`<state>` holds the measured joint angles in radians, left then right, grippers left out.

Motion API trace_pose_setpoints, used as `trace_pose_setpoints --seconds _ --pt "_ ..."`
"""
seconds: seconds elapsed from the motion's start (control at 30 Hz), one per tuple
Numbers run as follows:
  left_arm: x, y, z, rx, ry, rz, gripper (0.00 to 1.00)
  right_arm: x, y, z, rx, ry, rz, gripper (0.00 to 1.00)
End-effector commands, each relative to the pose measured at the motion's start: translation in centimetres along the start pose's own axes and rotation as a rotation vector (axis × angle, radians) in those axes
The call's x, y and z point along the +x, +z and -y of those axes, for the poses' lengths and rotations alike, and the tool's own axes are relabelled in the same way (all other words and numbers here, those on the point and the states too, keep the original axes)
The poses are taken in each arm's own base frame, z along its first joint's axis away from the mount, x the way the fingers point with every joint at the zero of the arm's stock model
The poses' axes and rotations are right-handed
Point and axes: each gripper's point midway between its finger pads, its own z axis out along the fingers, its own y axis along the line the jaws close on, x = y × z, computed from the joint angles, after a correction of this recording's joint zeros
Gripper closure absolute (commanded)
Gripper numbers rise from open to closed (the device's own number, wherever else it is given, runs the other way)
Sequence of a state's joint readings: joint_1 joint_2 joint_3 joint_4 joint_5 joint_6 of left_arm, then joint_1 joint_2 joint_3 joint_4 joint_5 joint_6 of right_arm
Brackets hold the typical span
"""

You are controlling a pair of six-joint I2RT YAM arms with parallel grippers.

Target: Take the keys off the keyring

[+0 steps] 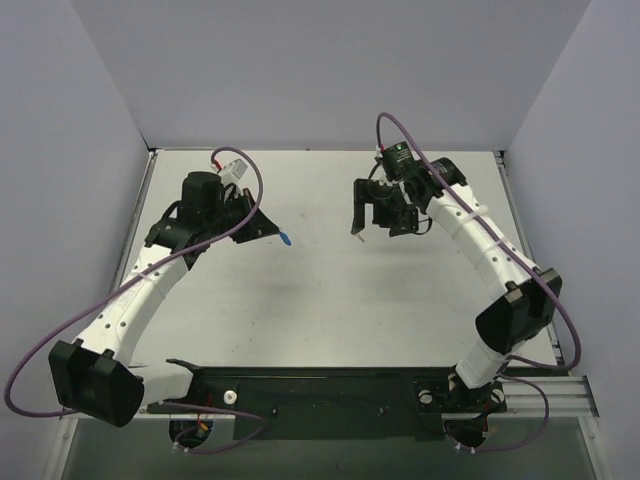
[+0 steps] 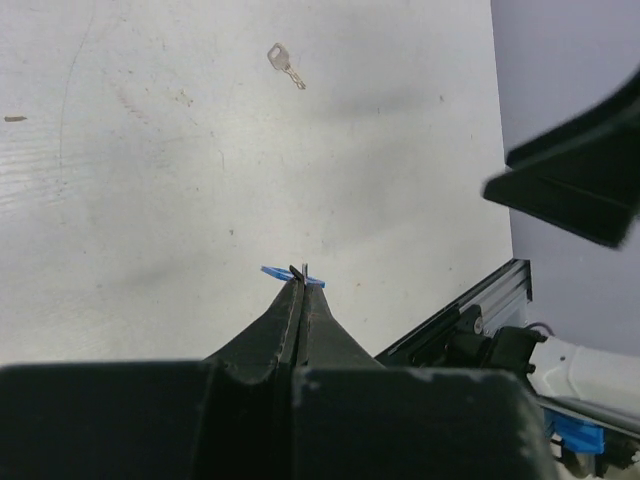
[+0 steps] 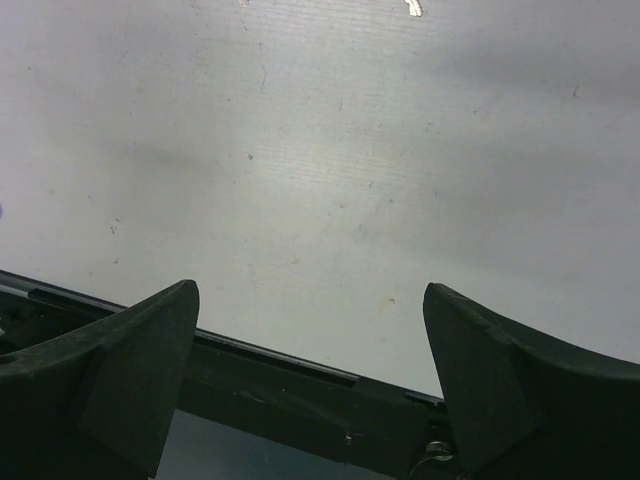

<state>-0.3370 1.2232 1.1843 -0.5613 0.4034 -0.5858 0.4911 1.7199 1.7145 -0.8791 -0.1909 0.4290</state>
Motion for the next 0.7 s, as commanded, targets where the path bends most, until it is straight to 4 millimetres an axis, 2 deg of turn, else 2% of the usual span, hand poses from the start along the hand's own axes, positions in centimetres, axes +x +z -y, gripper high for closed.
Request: trace_pose_setpoints --seconds 0.0,0.17,0.37,0.43,0.47,0.5,0.53,0.67 --pt "-3.3 2.8 0.1 0.043 -0.074 0.127 1.0 2.0 -4.0 1.9 0.055 0.041 0.036 0.1" --pt "-4.3 6.1 -1.1 0.006 -0.102 0.11 1.0 3.4 -5.6 2.2 0.045 0.053 0.051 0.1" --pt "-4.7 8.8 -2.8 -0.072 -0.13 0.102 0.98 4.1 -6.6 2.5 0.04 0.058 0.079 0.09" --pt "-5.1 9.1 -2.9 -0.077 -0.13 0.111 0.85 4.1 -6.9 2.5 0.034 0.059 0.09 0.09" --pt "-5.4 9.2 -2.8 -0.08 -0.129 0.117 0.67 4.1 -7.0 2.5 0.031 0.058 0.093 0.08" --pt "-5.6 9.2 -2.5 -0.075 -0.125 0.119 0.57 4.2 -7.1 2.5 0.029 0.057 0.097 0.08" --pt "-5.9 9.2 -2.4 -0.074 -0.118 0.123 0.14 4.2 -7.2 2.5 0.025 0.06 0.099 0.08" --pt "-7.0 8.5 -1.6 -0.088 -0.086 0.143 0.14 4.4 -7.3 2.6 0.02 0.065 0.115 0.08"
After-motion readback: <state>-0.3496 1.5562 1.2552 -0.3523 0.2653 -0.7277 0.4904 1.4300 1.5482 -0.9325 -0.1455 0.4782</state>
